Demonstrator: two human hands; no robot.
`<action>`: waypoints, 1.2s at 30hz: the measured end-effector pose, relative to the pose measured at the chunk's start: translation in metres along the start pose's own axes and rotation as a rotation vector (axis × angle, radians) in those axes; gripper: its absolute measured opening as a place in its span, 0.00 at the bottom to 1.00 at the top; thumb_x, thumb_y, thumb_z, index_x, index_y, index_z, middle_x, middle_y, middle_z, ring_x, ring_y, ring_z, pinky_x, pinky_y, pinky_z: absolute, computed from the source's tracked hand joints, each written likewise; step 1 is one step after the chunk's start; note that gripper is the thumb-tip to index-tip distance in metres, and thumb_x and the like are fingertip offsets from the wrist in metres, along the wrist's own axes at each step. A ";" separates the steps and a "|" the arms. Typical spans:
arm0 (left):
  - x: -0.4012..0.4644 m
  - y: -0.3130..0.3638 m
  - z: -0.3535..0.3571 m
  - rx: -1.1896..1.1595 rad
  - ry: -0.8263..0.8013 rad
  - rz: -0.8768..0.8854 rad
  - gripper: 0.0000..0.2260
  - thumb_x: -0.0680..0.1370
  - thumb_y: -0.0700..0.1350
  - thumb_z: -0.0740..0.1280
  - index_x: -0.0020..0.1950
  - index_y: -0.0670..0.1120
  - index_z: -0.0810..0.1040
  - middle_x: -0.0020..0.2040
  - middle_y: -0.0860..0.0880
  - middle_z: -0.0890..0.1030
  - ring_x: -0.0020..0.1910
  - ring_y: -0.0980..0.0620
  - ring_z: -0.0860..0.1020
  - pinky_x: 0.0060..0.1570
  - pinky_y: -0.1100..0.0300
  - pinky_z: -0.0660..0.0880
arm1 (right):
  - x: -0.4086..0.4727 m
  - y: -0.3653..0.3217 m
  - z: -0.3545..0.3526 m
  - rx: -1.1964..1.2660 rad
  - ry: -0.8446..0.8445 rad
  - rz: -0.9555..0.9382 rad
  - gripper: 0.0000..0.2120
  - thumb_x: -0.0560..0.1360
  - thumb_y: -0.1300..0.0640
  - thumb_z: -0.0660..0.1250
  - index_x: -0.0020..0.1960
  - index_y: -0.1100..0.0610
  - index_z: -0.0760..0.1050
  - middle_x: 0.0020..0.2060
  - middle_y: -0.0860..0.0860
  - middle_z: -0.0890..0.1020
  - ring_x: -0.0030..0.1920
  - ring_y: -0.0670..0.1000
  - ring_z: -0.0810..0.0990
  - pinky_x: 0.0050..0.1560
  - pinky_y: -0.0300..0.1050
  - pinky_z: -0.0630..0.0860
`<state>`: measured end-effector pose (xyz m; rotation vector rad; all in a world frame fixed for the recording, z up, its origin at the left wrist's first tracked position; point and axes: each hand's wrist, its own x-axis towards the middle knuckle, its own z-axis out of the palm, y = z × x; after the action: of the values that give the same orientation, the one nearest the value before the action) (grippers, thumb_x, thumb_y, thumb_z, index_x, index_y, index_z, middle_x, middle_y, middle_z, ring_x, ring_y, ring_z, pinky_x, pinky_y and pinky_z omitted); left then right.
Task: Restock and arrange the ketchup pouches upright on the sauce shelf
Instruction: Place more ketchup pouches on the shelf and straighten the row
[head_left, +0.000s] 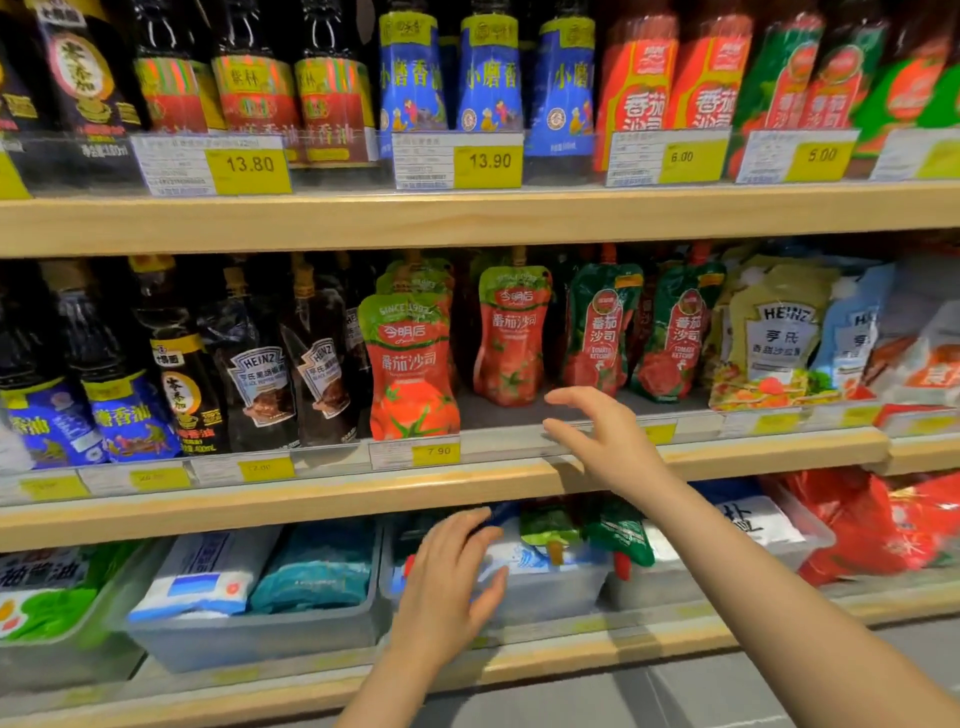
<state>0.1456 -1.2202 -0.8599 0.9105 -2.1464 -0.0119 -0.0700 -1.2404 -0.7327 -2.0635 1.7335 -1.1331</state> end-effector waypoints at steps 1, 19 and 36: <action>0.001 0.006 0.012 -0.026 -0.061 -0.018 0.15 0.73 0.48 0.69 0.58 0.47 0.75 0.61 0.49 0.75 0.62 0.51 0.72 0.60 0.52 0.73 | -0.012 0.007 -0.005 -0.021 0.038 -0.025 0.13 0.75 0.51 0.65 0.59 0.51 0.74 0.57 0.46 0.77 0.58 0.44 0.73 0.57 0.38 0.67; 0.039 0.025 0.088 0.013 -0.291 -0.054 0.09 0.77 0.43 0.62 0.51 0.41 0.79 0.48 0.44 0.81 0.51 0.49 0.78 0.47 0.56 0.76 | -0.138 0.101 0.036 -0.034 -0.073 0.159 0.14 0.73 0.57 0.66 0.59 0.53 0.73 0.55 0.47 0.77 0.58 0.45 0.72 0.55 0.24 0.61; 0.040 0.055 -0.010 -0.396 0.179 -0.273 0.24 0.67 0.55 0.73 0.61 0.54 0.72 0.54 0.62 0.74 0.49 0.62 0.75 0.45 0.69 0.74 | -0.067 0.048 0.003 0.272 -0.077 0.153 0.05 0.73 0.57 0.69 0.45 0.49 0.82 0.42 0.45 0.85 0.44 0.44 0.81 0.44 0.39 0.77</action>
<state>0.1016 -1.2018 -0.8105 0.9200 -1.7561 -0.4578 -0.1041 -1.1938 -0.7909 -1.7594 1.5725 -1.1544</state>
